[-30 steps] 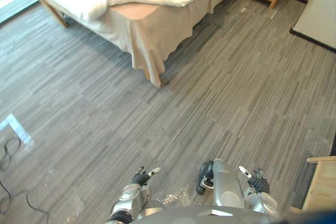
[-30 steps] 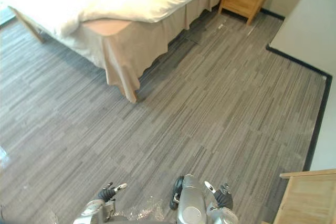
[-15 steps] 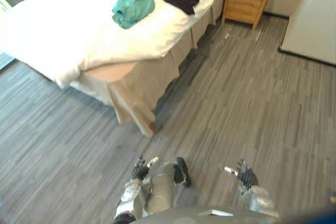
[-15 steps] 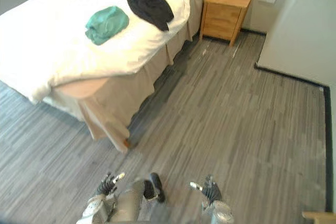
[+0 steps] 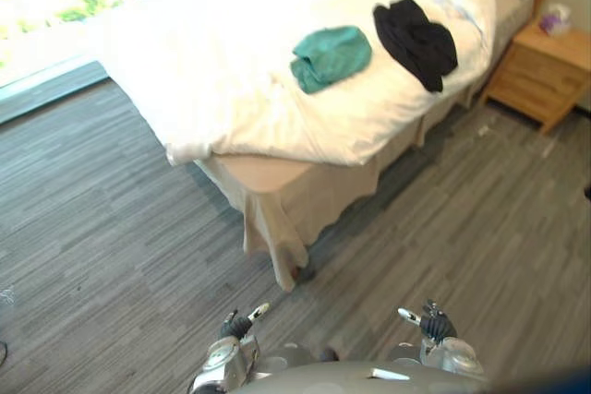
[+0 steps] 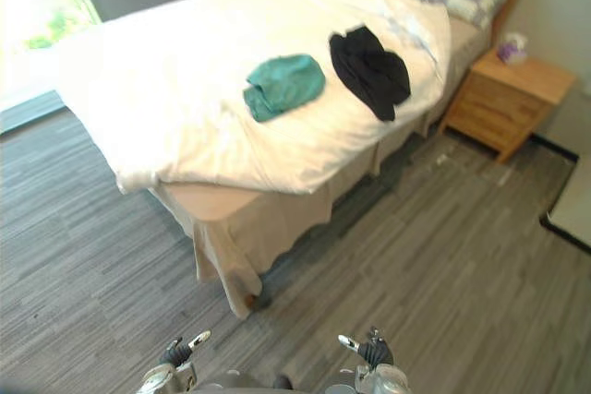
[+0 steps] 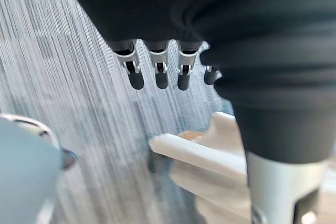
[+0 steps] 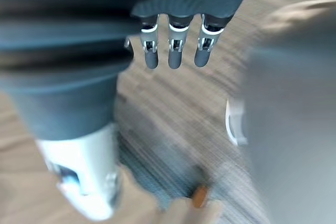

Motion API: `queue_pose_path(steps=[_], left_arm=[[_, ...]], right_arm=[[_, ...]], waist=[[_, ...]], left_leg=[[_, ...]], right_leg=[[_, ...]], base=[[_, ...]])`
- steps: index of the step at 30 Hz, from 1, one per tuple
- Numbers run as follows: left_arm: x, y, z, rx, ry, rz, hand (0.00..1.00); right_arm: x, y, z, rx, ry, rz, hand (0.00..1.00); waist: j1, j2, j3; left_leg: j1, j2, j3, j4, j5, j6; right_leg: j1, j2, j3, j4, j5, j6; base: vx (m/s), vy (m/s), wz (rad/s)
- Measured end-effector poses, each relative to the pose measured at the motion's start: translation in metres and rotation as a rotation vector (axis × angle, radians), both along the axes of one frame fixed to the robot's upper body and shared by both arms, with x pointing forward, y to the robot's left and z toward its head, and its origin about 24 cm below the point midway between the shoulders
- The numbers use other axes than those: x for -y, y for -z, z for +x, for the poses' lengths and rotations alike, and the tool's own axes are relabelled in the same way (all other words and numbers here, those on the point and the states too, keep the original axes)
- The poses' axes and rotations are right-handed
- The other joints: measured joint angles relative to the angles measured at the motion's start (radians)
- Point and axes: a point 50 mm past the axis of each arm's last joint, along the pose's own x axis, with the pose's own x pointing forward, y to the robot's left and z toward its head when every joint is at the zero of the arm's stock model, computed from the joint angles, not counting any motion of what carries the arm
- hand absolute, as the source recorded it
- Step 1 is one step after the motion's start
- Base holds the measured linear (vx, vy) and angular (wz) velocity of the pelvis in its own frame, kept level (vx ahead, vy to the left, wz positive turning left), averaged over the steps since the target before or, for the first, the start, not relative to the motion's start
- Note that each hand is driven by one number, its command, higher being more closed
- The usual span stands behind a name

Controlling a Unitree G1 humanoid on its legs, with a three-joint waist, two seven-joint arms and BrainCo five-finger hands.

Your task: Tidy the bed and pick cloth on bed and put in laundry

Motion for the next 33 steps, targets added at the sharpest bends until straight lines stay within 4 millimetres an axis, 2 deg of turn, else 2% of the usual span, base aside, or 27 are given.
queue_pose_path(steps=[1, 3, 4, 5, 6, 7, 10, 14, 15, 18, 20, 22, 23, 25, 26, 28, 29, 31, 32, 33], left_arm=[[0.002, -0.001, 0.005, 0.013, 0.004, -0.003, 0.0], [0.006, -0.002, 0.009, 0.025, 0.002, -0.015, 0.0], [0.003, -0.003, 0.009, 0.03, -0.008, -0.009, 0.0], [0.003, -0.003, 0.009, 0.029, -0.015, -0.009, 0.0], [0.004, -0.002, 0.007, 0.026, -0.023, -0.014, 0.0], [0.013, 0.001, 0.0, 0.01, -0.049, -0.041, 0.0], [0.014, 0.001, -0.001, 0.001, -0.089, -0.043, 0.0], [0.012, 0.001, -0.002, 0.034, -0.226, -0.106, 0.0], [0.009, 0.001, -0.005, 0.052, -0.303, -0.126, 0.0], [-0.005, 0.001, -0.013, 0.072, -0.437, -0.114, 0.0], [-0.013, -0.001, -0.018, 0.086, -0.498, -0.09, 0.0], [-0.021, -0.002, -0.027, 0.114, -0.578, -0.085, 0.0], [-0.029, -0.006, -0.027, 0.164, -0.652, -0.081, 0.0], [-0.047, -0.021, -0.015, 0.298, -0.736, -0.051, 0.0], [-0.061, -0.035, -0.004, 0.398, -0.753, 0.002, 0.0], [-0.083, -0.066, 0.017, 0.54, -0.686, 0.172, 0.0], [-0.085, -0.069, 0.019, 0.555, -0.675, 0.188, 0.0], [-0.099, -0.098, 0.036, 0.659, -0.609, 0.318, 0.0], [-0.101, -0.104, 0.039, 0.682, -0.596, 0.349, 0.0], [-0.105, -0.118, 0.046, 0.724, -0.56, 0.412, 0.0]], right_arm=[[0.0, 0.0, 0.0, 0.001, 0.001, 0.007, 0.0], [-0.005, 0.002, -0.006, -0.005, 0.001, 0.031, 0.0], [-0.009, 0.003, -0.007, -0.004, -0.012, 0.049, 0.0], [-0.011, 0.003, -0.008, -0.006, -0.021, 0.059, 0.0], [-0.014, 0.001, -0.002, 0.014, -0.056, 0.06, 0.0], [-0.016, -0.002, 0.008, 0.047, -0.094, 0.061, 0.0], [-0.023, -0.004, 0.015, 0.065, -0.143, 0.078, 0.0], [-0.022, 0.001, 0.009, 0.011, -0.147, 0.085, 0.0], [-0.021, 0.003, 0.006, -0.012, -0.141, 0.087, 0.0], [-0.018, 0.007, 0.0, -0.061, -0.1, 0.101, 0.0], [-0.016, 0.008, -0.002, -0.082, -0.063, 0.118, 0.0], [-0.011, 0.008, -0.003, -0.088, -0.011, 0.132, 0.0], [-0.008, 0.008, -0.002, -0.088, 0.027, 0.145, 0.0], [-0.004, 0.008, -0.003, -0.095, 0.061, 0.155, 0.0], [-0.003, 0.008, -0.005, -0.102, 0.07, 0.162, 0.0], [0.0, 0.008, -0.008, -0.107, 0.088, 0.182, 0.0], [0.0, 0.008, -0.007, -0.105, 0.087, 0.183, 0.0], [0.006, 0.007, -0.014, -0.108, 0.082, 0.184, 0.0], [0.009, 0.007, -0.015, -0.11, 0.081, 0.18, 0.0], [0.016, 0.006, -0.016, -0.109, 0.08, 0.168, 0.0]], waist=[[-0.003, -0.013, 0.004], [-0.002, -0.035, 0.001], [0.005, -0.054, -0.001], [0.004, -0.061, -0.002], [0.01, -0.03, -0.005], [0.015, 0.002, -0.007], [0.012, 0.015, -0.006], [0.013, 0.013, -0.009], [0.013, 0.013, -0.012], [0.018, -0.011, -0.022], [0.03, -0.017, -0.023], [0.03, -0.018, -0.022], [0.03, -0.018, -0.022], [0.029, -0.015, -0.023], [0.028, -0.012, -0.025], [0.027, -0.006, -0.024], [0.027, -0.006, -0.024], [0.024, -0.008, -0.025], [0.023, -0.007, -0.025], [0.019, 0.001, -0.027]], left_leg=[[0.005, 0.001, -0.052, -0.002, -0.005, -0.014], [0.006, 0.009, -0.168, 0.02, -0.023, -0.046], [0.005, 0.011, -0.209, 0.041, -0.041, -0.076], [0.007, 0.021, -0.221, 0.055, -0.053, -0.092], [0.004, 0.06, -0.224, 0.061, -0.06, -0.126], [0.012, 0.097, -0.229, 0.045, -0.058, -0.136], [0.045, 0.13, -0.235, 0.001, -0.019, -0.192], [0.052, 0.164, -0.226, -0.001, 0.015, -0.202], [0.049, 0.168, -0.214, -0.015, 0.032, -0.206], [0.037, 0.165, -0.195, -0.064, 0.093, -0.208], [0.035, 0.166, -0.201, -0.085, 0.109, -0.209], [0.033, 0.161, -0.2, -0.085, 0.118, -0.209], [0.029, 0.159, -0.199, -0.09, 0.124, -0.211], [0.029, 0.162, -0.196, -0.112, 0.132, -0.207], [0.023, 0.169, -0.188, -0.128, 0.133, -0.205], [0.019, 0.187, -0.145, -0.166, 0.132, -0.201], [0.019, 0.188, -0.145, -0.169, 0.134, -0.198], [0.003, 0.188, -0.128, -0.171, 0.13, -0.198], [0.002, 0.189, -0.119, -0.171, 0.129, -0.196], [0.0, 0.193, -0.102, -0.171, 0.125, -0.191]], right_leg=[[-0.018, 0.017, 0.051, -0.107, 0.008, 0.006], [-0.022, 0.05, 0.175, -0.325, 0.075, 0.011], [-0.012, 0.063, 0.22, -0.414, 0.162, 0.01], [0.001, 0.067, 0.227, -0.407, 0.176, 0.031], [0.015, 0.092, 0.201, -0.407, 0.166, 0.012], [0.021, 0.118, 0.162, -0.405, 0.148, -0.013], [0.063, 0.132, 0.114, -0.415, 0.126, -0.03], [0.164, 0.153, 0.03, -0.508, 0.13, -0.034], [0.187, 0.153, -0.001, -0.542, 0.139, -0.035], [0.222, 0.156, -0.06, -0.636, 0.188, -0.032], [0.233, 0.165, -0.068, -0.677, 0.214, -0.033], [0.245, 0.165, -0.068, -0.705, 0.235, -0.033], [0.253, 0.167, -0.068, -0.725, 0.246, -0.034], [0.255, 0.178, -0.068, -0.752, 0.265, -0.038], [0.254, 0.189, -0.07, -0.776, 0.282, -0.044], [0.254, 0.215, -0.07, -0.828, 0.319, -0.053], [0.254, 0.217, -0.07, -0.834, 0.323, -0.053], [0.248, 0.225, -0.06, -0.874, 0.348, -0.055], [0.244, 0.226, -0.052, -0.875, 0.349, -0.055], [0.234, 0.231, -0.036, -0.875, 0.349, -0.055]], base=[[0.22, -0.203, 1.69], [0.29, -0.333, 1.78], [0.33, -0.408, 1.25], [0.37, -0.48, 0.92], [0.26, -0.354, 0.53], [0.25, -0.325, 0.35], [0.2, -0.255, 0.37], [0.1, -0.152, 0.61], [0.02, -0.053, 0.65], [0.0, -0.035, 0.55], [-0.03, -0.025, 0.21], [-0.08, -0.01, 0.03], [-0.12, -0.011, 0.03], [-0.13, -0.019, 0.09], [-0.15, -0.023, 0.07], [-0.19, -0.026, 0.02], [-0.16, -0.022, -0.05], [-0.15, -0.016, -0.19], [-0.11, -0.007, -0.35], [-0.08, -0.005, -0.38]])
